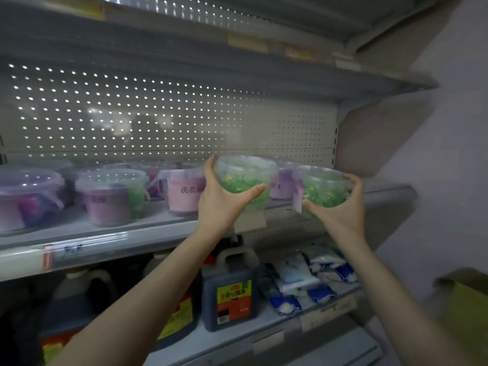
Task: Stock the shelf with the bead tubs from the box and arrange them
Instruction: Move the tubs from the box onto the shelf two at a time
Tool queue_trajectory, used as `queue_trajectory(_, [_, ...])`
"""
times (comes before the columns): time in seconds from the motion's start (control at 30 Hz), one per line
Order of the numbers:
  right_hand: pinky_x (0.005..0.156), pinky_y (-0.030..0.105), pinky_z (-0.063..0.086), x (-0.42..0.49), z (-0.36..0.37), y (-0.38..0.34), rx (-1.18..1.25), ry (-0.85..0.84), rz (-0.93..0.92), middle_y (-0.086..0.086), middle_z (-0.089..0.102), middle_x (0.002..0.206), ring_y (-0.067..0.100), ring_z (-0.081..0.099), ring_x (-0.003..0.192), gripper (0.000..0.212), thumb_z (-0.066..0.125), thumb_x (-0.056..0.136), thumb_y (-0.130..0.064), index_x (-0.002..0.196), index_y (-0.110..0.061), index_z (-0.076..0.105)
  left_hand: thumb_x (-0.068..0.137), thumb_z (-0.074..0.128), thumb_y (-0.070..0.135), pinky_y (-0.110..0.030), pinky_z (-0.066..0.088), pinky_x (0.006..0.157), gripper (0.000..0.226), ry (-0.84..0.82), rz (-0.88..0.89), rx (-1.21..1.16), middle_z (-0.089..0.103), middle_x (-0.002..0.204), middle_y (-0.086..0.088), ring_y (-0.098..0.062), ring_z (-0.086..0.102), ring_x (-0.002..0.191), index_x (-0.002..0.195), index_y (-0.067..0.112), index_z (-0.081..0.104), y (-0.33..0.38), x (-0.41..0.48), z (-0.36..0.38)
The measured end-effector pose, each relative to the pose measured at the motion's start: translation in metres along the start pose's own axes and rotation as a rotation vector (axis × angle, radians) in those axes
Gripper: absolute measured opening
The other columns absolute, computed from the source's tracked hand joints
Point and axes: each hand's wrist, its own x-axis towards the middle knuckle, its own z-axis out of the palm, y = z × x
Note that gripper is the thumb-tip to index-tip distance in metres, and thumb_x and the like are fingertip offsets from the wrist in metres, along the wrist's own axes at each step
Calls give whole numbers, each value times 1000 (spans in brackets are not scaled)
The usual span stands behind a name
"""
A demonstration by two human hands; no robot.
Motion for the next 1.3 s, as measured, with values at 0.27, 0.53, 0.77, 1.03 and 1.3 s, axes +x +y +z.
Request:
queue_trajectory(0.27, [98, 42, 48, 52, -17, 32, -26, -27, 16, -4, 46, 128, 20, 49, 117, 86, 89, 52, -28, 116, -43, 33, 62, 85, 40, -24, 41, 88, 98, 32, -57, 41, 49, 135, -4, -22, 50, 121, 137, 26, 23, -17, 31, 43])
queue_trajectory(0.53, [95, 44, 49, 107, -5, 54, -72, -26, 54, -1, 47, 129, 20, 51, 114, 94, 86, 45, -41, 122, -35, 32, 56, 84, 49, -42, 40, 103, 106, -52, -73, 212, 41, 137, -17, -30, 44, 125, 139, 16, 25, -26, 61, 70])
queue_trajectory(0.77, [95, 38, 48, 140, 2, 80, -110, -31, 82, 3, 49, 125, 22, 52, 111, 91, 90, 52, -29, 123, -27, 33, 66, 83, 35, -28, 40, 89, 94, -138, -31, 273, 53, 133, -9, -26, 52, 119, 141, 13, 30, -28, 78, 90])
queue_trajectory(1.03, [96, 37, 39, 168, 2, 103, -255, -155, 159, 5, 51, 127, 26, 53, 111, 83, 81, 71, -32, 133, -20, 27, 66, 80, 47, -26, 43, 84, 88, -207, -16, 379, 57, 129, -7, -24, 56, 115, 136, 13, 38, -28, 90, 95])
queue_trajectory(1.3, [113, 56, 19, 167, 5, 105, -471, -242, 171, -1, 53, 136, 29, 47, 127, 94, 72, 79, -30, 147, -32, 8, 72, 71, 53, -38, 36, 104, 103, -267, -84, 369, 36, 150, -7, -28, 42, 132, 150, 21, 14, -31, 90, 84])
